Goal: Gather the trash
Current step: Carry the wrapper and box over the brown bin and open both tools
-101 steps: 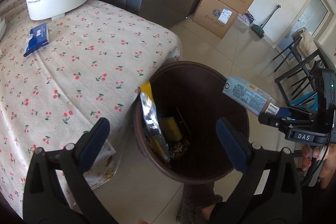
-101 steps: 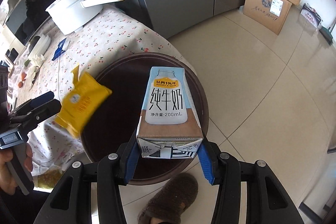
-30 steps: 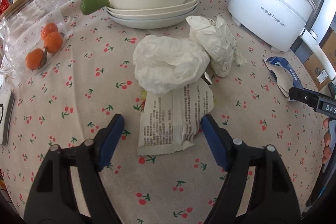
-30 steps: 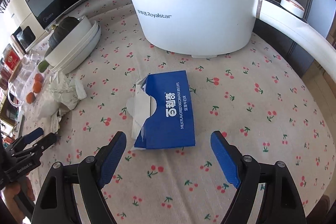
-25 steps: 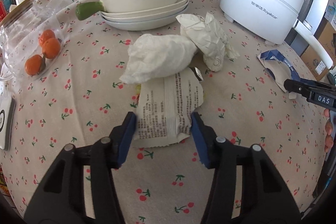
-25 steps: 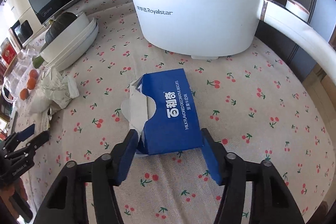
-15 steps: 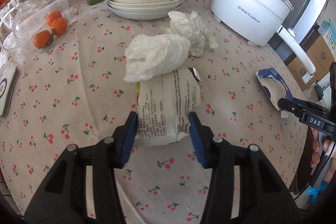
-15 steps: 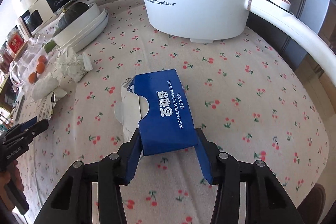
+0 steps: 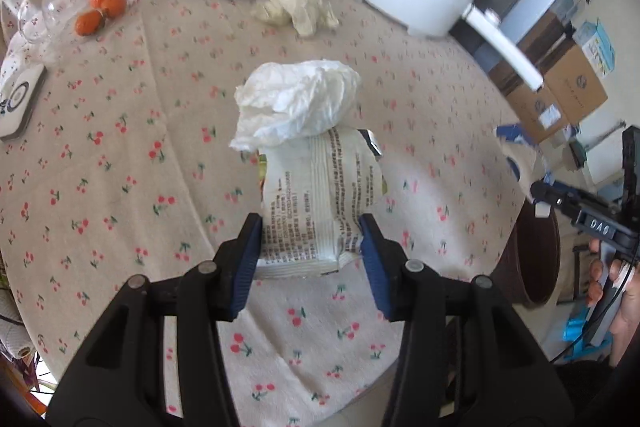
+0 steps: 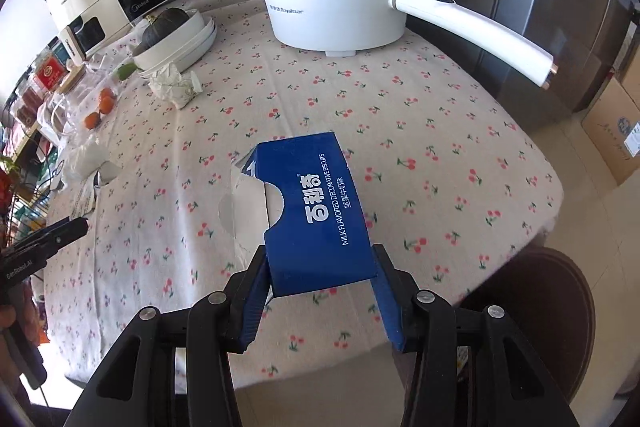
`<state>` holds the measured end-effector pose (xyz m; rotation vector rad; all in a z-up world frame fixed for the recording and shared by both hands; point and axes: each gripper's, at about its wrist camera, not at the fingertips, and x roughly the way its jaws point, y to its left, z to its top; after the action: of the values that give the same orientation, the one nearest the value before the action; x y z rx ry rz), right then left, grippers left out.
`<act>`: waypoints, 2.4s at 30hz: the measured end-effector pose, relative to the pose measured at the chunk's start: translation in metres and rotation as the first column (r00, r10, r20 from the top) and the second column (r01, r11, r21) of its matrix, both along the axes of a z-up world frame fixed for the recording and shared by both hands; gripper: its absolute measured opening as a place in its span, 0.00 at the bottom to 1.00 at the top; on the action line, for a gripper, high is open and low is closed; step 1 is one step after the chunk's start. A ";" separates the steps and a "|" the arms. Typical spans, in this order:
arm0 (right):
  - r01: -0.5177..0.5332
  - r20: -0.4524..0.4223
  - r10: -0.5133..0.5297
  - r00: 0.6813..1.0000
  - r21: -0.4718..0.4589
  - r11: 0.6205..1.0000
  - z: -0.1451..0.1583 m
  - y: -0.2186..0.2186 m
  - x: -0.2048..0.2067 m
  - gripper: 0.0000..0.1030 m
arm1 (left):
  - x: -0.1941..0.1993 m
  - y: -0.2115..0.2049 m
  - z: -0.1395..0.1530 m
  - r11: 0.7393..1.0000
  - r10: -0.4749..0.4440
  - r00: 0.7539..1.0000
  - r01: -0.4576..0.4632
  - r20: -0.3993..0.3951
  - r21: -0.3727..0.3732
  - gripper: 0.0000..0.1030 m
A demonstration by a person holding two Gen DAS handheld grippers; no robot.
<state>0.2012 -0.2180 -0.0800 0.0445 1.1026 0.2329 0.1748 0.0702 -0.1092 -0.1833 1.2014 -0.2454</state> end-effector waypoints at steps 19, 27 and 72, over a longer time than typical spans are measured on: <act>-0.005 -0.030 0.007 1.000 0.067 0.998 0.002 -0.036 -0.068 0.49 | -0.038 -0.046 -0.004 0.993 -0.080 0.994 0.073 -0.074 -0.097 0.49; 0.054 -0.035 -0.052 0.998 0.074 0.996 -0.003 -0.080 -0.079 0.49 | -0.038 -0.107 0.005 0.977 -0.193 0.981 0.189 -0.032 -0.103 0.49; 0.343 -0.110 -0.337 0.935 0.045 0.938 -0.047 -0.265 -0.138 0.58 | -0.041 -0.288 -0.003 0.902 -0.428 0.894 0.431 0.133 0.001 1.00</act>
<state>0.0631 -0.4831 -0.1273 0.3054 1.1684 -0.0466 0.1341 -0.2177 -0.1125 0.0785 1.0979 -0.6540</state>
